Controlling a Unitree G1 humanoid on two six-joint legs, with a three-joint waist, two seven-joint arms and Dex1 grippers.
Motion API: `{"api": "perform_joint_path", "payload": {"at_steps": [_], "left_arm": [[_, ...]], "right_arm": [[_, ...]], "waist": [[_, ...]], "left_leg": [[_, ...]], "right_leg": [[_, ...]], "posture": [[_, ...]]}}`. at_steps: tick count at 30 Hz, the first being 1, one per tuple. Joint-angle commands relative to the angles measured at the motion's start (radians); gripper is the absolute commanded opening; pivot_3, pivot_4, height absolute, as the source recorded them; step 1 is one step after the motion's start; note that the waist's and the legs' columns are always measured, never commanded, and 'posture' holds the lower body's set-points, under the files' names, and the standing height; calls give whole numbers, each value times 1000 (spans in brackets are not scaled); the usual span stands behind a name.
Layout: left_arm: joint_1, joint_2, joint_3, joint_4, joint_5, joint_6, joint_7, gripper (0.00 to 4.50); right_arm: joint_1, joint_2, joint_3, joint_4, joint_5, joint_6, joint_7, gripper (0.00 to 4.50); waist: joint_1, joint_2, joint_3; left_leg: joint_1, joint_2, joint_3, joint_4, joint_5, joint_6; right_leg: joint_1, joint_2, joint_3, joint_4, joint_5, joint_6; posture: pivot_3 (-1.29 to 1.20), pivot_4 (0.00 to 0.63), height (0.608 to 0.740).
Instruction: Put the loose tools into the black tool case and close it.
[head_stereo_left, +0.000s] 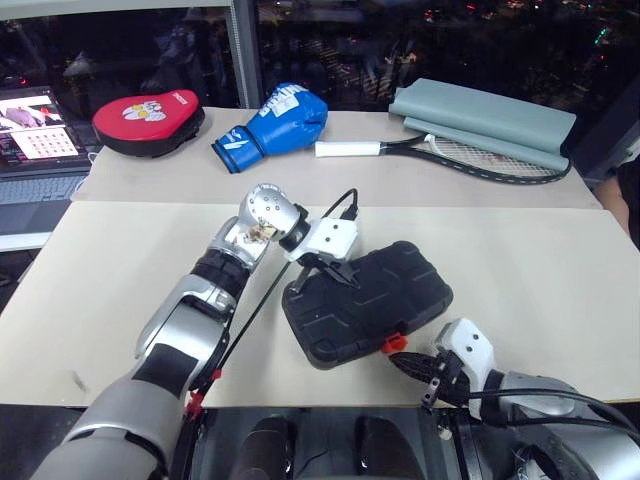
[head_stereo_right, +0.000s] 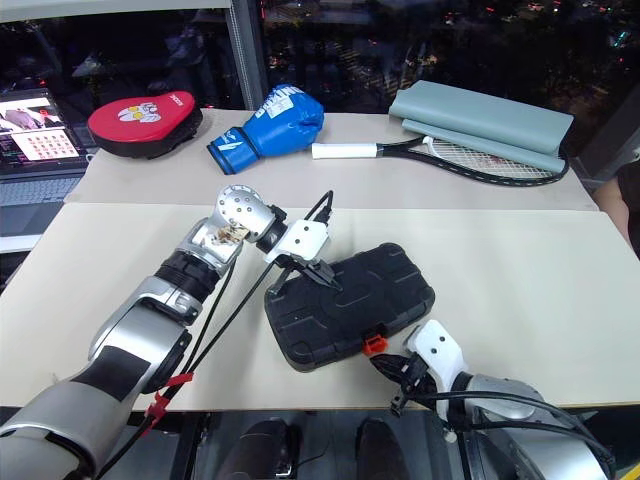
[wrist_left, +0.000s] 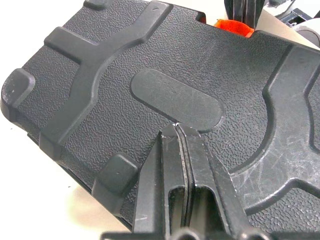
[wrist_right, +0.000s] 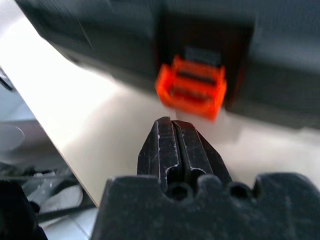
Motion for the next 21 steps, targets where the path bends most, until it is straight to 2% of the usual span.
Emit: {"api": "perform_joint_path", "payload": {"at_steps": [1, 10, 21], "left_arm": [[-2, -13, -26, 23, 35, -1, 2, 64], [-12, -14, -21, 43, 37, -10, 2, 64], [-6, -25, -24, 44, 38, -12, 6, 64]], "right_arm": [[12, -20, -27, -18, 1, -22, 16, 0], [-21, 12, 11, 57, -48, -69, 3, 0], [-61, 13, -13, -15, 28, -4, 7, 0]], "waist": [[0, 0, 0], [2, 0, 0], [-3, 0, 0]], "left_leg": [[0, 0, 0, 0, 0, 0], [0, 0, 0, 1, 0, 0], [0, 1, 0, 2, 0, 0]], "right_leg": [[0, 0, 0, 0, 0, 0], [0, 0, 0, 0, 0, 0], [0, 1, 0, 0, 0, 0]], "posture": [[0, 150, 736], [0, 150, 736], [0, 150, 736]]}}
